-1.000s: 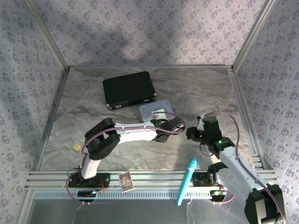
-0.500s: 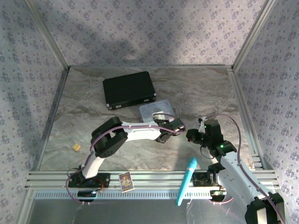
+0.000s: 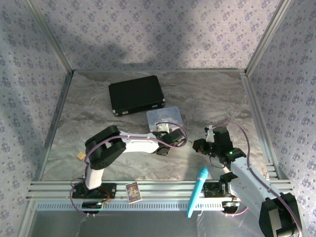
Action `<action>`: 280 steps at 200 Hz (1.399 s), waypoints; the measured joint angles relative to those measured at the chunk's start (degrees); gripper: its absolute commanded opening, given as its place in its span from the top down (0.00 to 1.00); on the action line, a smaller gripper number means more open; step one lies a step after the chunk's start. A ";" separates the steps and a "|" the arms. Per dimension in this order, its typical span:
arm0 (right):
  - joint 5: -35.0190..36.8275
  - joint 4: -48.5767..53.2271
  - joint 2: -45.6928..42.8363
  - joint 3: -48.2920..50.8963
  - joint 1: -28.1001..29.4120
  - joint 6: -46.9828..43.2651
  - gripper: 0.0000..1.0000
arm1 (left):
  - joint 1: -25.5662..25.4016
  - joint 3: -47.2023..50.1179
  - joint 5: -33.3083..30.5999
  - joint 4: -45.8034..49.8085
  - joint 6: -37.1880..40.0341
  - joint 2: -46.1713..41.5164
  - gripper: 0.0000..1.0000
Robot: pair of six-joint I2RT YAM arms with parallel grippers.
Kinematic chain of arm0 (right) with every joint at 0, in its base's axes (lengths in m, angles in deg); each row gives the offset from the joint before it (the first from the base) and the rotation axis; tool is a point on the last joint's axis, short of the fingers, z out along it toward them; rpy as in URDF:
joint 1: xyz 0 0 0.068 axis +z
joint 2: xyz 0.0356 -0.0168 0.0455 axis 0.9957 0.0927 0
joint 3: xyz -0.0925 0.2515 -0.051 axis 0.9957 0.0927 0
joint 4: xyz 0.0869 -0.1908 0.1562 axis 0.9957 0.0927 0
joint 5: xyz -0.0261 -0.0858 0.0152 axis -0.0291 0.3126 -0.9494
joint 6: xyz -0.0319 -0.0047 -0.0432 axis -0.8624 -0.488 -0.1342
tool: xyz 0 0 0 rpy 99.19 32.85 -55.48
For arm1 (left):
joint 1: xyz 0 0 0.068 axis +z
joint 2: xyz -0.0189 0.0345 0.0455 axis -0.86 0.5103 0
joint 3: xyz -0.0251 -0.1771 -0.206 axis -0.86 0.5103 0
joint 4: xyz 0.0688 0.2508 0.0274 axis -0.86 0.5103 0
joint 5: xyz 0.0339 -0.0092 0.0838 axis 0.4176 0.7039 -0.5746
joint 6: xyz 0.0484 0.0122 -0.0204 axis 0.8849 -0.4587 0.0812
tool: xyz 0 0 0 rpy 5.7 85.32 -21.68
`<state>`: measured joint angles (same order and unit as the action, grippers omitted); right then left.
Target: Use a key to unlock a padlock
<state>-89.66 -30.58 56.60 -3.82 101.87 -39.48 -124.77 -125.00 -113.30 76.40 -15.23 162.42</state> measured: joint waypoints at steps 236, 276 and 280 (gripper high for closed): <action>2.93 -5.18 5.35 1.77 7.41 3.80 1.00 | -0.07 -14.69 5.29 19.17 -0.59 6.75 0.76; 1.53 -18.58 14.25 5.75 10.71 10.80 1.00 | 2.56 -10.60 11.34 14.99 -2.64 3.48 0.82; 1.31 -19.82 15.06 6.12 10.71 11.39 1.00 | 2.93 -10.01 12.17 14.34 -2.99 3.02 0.82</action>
<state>-88.35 -50.41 71.66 2.30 112.58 -28.10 -121.84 -135.01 -101.12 90.74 -18.22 165.44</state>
